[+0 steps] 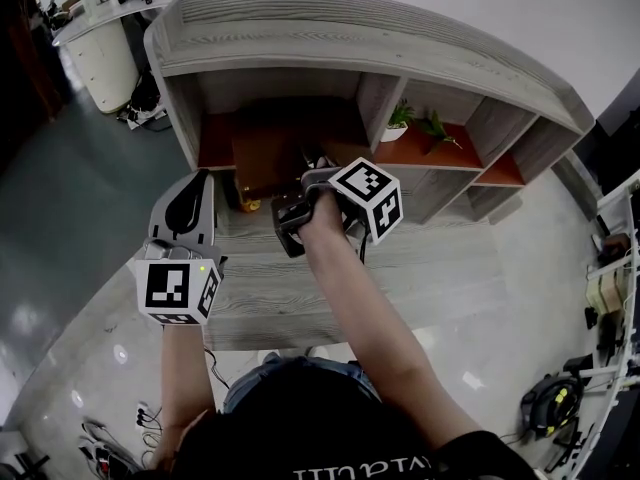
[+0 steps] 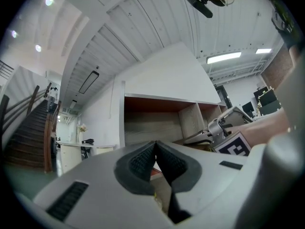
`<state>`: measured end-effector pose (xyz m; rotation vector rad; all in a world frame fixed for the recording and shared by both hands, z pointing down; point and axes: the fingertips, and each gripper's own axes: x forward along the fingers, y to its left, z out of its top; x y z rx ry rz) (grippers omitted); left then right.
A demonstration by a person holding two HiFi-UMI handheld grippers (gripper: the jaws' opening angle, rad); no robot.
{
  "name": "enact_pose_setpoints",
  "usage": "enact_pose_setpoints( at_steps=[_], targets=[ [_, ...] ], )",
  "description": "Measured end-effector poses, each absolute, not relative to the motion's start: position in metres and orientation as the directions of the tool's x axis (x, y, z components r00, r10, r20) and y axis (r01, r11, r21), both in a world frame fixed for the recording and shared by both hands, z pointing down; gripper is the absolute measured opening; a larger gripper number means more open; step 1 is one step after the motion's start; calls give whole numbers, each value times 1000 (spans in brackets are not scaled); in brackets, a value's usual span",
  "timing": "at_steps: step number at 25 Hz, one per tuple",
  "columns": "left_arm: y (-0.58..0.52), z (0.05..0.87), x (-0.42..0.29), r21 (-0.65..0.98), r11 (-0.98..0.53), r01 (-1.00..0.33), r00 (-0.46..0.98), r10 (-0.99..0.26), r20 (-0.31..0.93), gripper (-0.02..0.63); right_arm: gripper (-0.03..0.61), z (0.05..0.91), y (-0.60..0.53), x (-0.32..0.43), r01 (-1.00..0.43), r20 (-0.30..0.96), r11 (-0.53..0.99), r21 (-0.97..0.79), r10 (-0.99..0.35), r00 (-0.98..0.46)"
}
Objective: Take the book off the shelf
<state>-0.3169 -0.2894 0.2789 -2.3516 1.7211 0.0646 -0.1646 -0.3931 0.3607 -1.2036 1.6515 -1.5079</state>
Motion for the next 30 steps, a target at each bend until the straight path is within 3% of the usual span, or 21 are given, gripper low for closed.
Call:
enact_pose_setpoints(
  at_steps=[18, 30],
  targets=[
    [-271, 275, -298, -172, -329, -928, 357, -919, -170, 12, 261, 357, -335, -145, -188, 25, 71, -980, -886, -463],
    [-267, 272, -276, -166, -362, -917, 389, -902, -185, 12, 241, 346, -289, -127, -279, -52, 237, -931, -840, -540]
  ],
)
